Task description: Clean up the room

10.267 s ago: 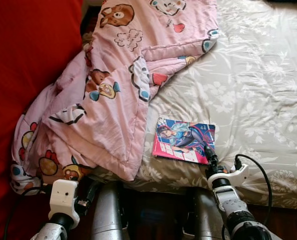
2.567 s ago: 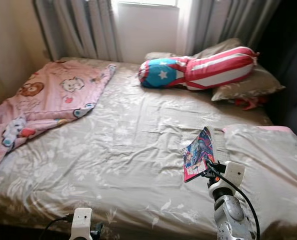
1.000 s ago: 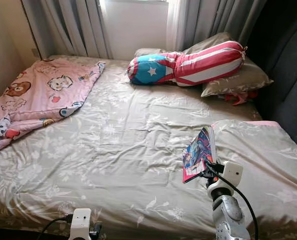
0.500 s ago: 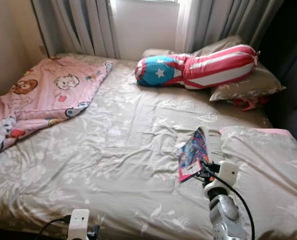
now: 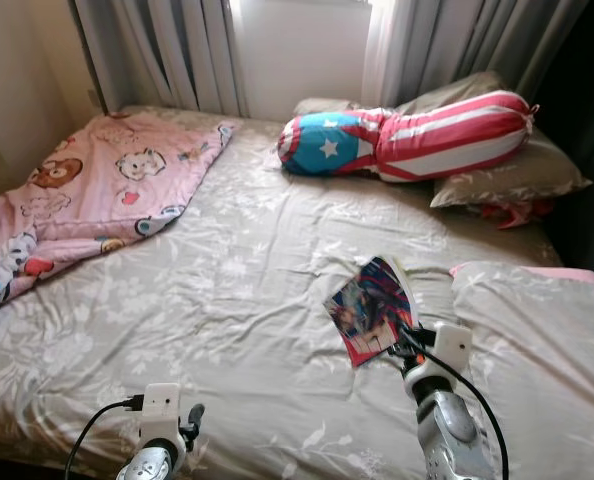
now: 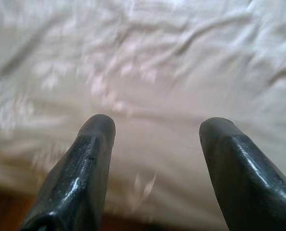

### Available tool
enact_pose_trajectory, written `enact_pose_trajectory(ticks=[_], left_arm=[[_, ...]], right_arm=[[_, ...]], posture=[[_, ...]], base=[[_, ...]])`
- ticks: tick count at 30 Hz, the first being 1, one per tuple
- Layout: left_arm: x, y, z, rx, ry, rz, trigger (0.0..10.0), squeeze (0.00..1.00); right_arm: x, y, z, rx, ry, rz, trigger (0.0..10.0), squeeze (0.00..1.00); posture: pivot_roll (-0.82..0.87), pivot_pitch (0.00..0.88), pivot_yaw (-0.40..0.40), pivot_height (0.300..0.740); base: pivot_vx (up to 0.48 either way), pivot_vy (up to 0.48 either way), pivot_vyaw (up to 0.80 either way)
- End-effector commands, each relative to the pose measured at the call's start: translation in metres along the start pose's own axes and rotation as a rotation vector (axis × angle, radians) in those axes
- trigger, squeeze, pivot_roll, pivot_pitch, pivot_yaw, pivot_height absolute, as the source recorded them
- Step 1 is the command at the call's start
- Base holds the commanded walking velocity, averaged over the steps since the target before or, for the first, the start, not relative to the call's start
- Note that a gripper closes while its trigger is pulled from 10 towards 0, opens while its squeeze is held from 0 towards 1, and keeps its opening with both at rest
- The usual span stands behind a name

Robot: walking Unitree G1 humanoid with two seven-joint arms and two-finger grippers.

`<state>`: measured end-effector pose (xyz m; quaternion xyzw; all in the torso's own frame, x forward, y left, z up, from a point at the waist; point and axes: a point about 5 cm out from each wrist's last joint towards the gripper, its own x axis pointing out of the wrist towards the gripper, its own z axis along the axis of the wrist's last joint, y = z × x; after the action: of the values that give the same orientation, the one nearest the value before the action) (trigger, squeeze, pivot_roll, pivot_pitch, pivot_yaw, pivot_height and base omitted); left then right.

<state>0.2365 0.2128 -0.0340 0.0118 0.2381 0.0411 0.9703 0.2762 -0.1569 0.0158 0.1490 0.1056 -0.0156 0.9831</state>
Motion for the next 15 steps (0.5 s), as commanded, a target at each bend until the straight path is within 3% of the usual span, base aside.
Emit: enact_pose_trajectory(ticks=[1, 7, 15], left_arm=[[0.004, -0.001, 0.013, -0.009, -0.063, -0.008, 10.0, 0.00], [0.004, 0.000, 0.044, -0.016, -0.270, -0.036, 10.0, 0.00], [0.000, -0.010, 0.060, -0.014, -0.361, -0.082, 10.0, 0.00]], right_arm=[[0.004, 0.000, 0.012, -0.002, -0.053, 0.001, 10.0, 0.00], [0.001, -0.002, 0.013, 0.002, -0.070, -0.003, 10.0, 0.00], [0.000, -0.002, 0.015, 0.005, -0.081, -0.003, 10.0, 0.00]], posture=[[0.00, 0.000, -0.071, 0.740], [0.00, 0.000, -0.063, 0.740], [0.00, 0.000, -0.068, 0.740]], base=[[0.000, 0.000, 0.00], [0.000, 0.000, 0.00], [0.000, 0.000, 0.00]])
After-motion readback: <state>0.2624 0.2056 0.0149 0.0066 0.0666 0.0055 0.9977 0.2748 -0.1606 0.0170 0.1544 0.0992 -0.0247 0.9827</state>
